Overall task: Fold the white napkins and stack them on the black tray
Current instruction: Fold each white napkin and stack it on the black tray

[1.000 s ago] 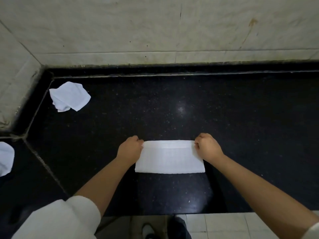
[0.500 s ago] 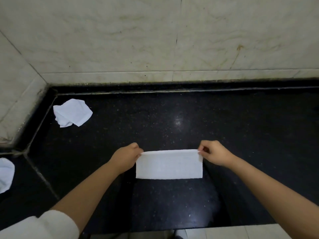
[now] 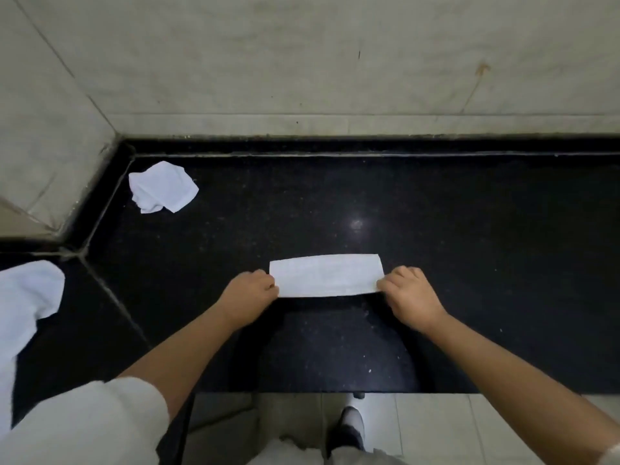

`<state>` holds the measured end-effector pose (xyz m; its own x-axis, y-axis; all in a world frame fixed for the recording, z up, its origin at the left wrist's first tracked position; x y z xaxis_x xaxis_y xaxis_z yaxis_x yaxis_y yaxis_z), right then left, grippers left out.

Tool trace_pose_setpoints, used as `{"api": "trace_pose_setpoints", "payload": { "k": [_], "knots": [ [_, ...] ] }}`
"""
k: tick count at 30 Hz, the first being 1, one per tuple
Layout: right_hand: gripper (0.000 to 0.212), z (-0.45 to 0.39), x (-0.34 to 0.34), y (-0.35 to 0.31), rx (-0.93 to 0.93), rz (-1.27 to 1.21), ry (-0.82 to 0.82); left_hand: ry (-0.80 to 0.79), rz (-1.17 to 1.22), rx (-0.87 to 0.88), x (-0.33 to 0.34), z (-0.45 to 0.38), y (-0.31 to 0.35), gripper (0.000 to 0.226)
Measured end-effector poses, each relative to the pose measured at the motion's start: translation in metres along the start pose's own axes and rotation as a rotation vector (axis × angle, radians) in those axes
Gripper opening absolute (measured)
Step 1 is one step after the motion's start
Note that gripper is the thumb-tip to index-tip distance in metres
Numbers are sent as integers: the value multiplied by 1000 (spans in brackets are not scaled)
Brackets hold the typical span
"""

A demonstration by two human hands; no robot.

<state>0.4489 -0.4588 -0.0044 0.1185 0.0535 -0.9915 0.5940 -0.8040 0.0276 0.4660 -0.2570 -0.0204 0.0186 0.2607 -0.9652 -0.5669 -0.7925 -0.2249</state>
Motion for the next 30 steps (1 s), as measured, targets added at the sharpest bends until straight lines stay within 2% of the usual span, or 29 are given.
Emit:
{"api": "trace_pose_setpoints", "payload": {
  "k": [2, 6, 9, 11, 12, 15, 17, 19, 24, 27, 30],
  "knots": [
    [31, 22, 32, -17, 14, -32, -105, -105, 13, -33, 33, 14, 19, 19],
    [31, 35, 30, -16, 182, -107, -73, -58, 128, -157, 41, 25, 17, 25],
    [19, 41, 25, 3, 506, -229, -55, 24, 249, -277, 27, 19, 11, 36],
    [30, 44, 35, 11, 714, -256, -196, 36, 374, -402, 16, 10, 9, 37],
    [34, 44, 40, 12, 765, -255, -238, -39, 415, -455, 21, 4, 10, 39],
    [34, 29, 45, 5, 776, -242, -249, -239, 375, -492, 38, -10, 22, 54],
    [32, 10, 44, -3, 681, -215, -172, -276, 357, -524, 49, -14, 22, 58],
    [32, 3, 44, -3, 685, -200, -103, -309, 372, -545, 58, -15, 19, 61],
    [28, 24, 60, 5, 907, -190, -299, -346, 408, -547, 69, -12, 20, 64],
    [27, 24, 63, -1, 975, -191, -402, -332, 417, -563, 68, -12, 20, 65],
    [30, 21, 68, 0, 1019, -228, -435, -341, 431, -558, 67, -11, 20, 65]
  ]
}}
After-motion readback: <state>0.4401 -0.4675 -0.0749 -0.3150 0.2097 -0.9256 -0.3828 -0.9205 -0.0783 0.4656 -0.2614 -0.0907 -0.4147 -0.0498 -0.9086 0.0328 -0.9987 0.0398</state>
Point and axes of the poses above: each hand's wrist, its own z-axis away from the middle knuckle, its own x-axis out of the palm, y = z × x, the point moved 9 cm from there along -z, towards the middle knuckle, and after that the axes turned 14 degrees about -x, right-handed, at the moved point
